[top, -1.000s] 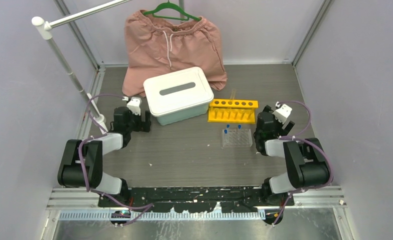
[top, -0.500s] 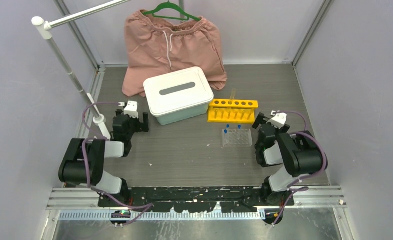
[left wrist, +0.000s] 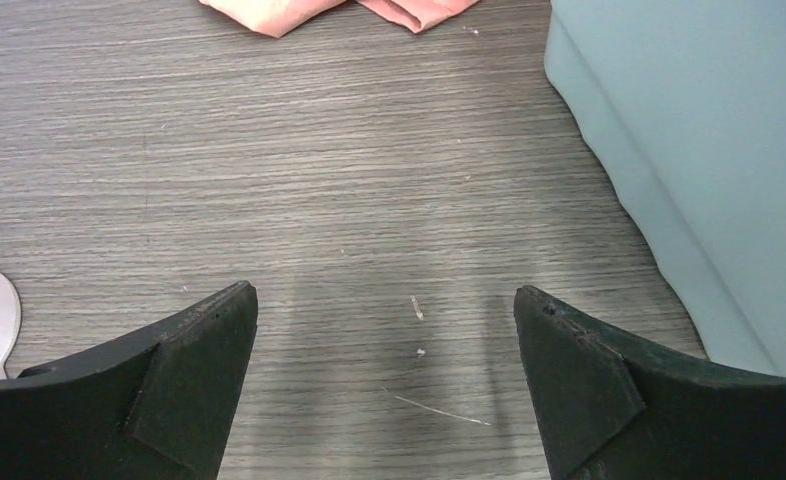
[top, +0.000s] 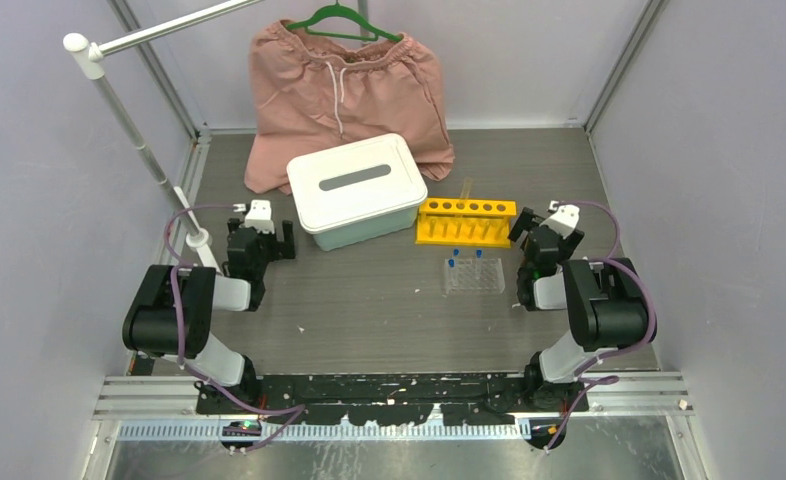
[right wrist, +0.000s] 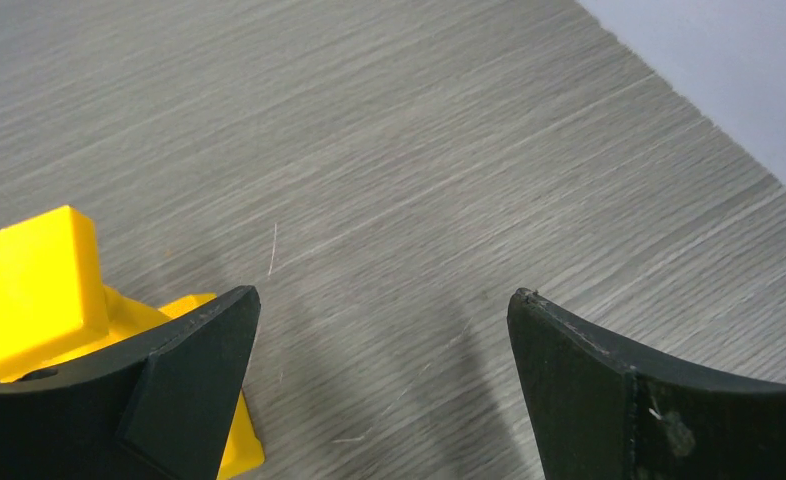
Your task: Organize the chemistry lab equipment
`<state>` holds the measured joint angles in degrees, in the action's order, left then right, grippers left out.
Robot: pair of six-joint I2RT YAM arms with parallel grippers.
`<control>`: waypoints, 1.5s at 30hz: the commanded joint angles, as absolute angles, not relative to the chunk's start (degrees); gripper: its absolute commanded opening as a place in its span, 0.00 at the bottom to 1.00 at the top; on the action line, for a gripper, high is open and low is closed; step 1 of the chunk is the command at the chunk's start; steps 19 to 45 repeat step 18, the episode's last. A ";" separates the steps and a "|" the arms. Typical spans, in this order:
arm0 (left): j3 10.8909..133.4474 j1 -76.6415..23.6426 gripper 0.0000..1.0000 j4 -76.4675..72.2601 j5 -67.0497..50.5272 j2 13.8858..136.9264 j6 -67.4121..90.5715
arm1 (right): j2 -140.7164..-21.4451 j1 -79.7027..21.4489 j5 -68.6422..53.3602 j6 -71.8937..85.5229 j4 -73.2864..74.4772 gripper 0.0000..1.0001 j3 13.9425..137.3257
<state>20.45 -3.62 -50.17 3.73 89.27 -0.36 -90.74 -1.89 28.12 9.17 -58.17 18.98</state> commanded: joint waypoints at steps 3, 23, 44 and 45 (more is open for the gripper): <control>21.18 -3.28 1.00 -53.17 5.14 88.65 -0.26 | -89.42 -1.82 26.56 10.46 -56.91 1.00 19.56; 21.30 -3.25 1.00 -53.00 5.11 88.65 -0.26 | -89.40 -1.85 26.63 10.45 -57.04 1.00 19.42; 21.30 -3.25 1.00 -53.00 5.11 88.65 -0.26 | -89.40 -1.85 26.63 10.45 -57.04 1.00 19.42; 21.30 -3.25 1.00 -53.00 5.11 88.65 -0.26 | -89.40 -1.85 26.63 10.45 -57.04 1.00 19.42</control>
